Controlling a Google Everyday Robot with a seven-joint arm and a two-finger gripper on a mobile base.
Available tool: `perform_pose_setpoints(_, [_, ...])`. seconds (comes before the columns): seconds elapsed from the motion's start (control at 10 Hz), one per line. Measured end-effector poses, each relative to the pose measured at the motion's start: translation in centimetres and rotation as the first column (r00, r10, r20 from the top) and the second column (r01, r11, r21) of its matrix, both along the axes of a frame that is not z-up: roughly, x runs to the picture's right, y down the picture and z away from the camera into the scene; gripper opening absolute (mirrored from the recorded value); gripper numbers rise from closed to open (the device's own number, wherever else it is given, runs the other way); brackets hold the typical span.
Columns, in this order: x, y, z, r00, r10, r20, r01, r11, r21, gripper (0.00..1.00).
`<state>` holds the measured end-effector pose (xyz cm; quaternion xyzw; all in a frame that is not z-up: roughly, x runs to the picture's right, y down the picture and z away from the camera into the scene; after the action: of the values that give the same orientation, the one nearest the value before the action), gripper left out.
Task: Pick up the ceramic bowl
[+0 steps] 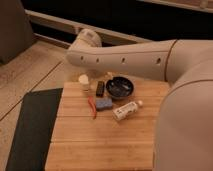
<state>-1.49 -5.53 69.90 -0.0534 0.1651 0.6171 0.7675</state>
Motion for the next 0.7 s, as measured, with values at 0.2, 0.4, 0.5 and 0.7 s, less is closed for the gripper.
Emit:
perform_pose_setpoints(0.2, [-0.5,0.1,0.0,1.0,-0.004,0.01,0.004,1.0,0.0,0.65])
perform_pose_setpoints(0.4, [0.9,0.7,1.8,0.999,0.036,0.019,-0.036,0.9991,-0.024,0.65])
perform_pose_setpoints(0.5, [2.6,0.0,3.0,0.996,0.079,0.027,-0.079,0.9967,-0.019,0.65])
perform_pose_setpoints(0.7, [5.5,-1.7,4.5,0.991,0.127,0.036,-0.127,0.9919,0.002,0.65])
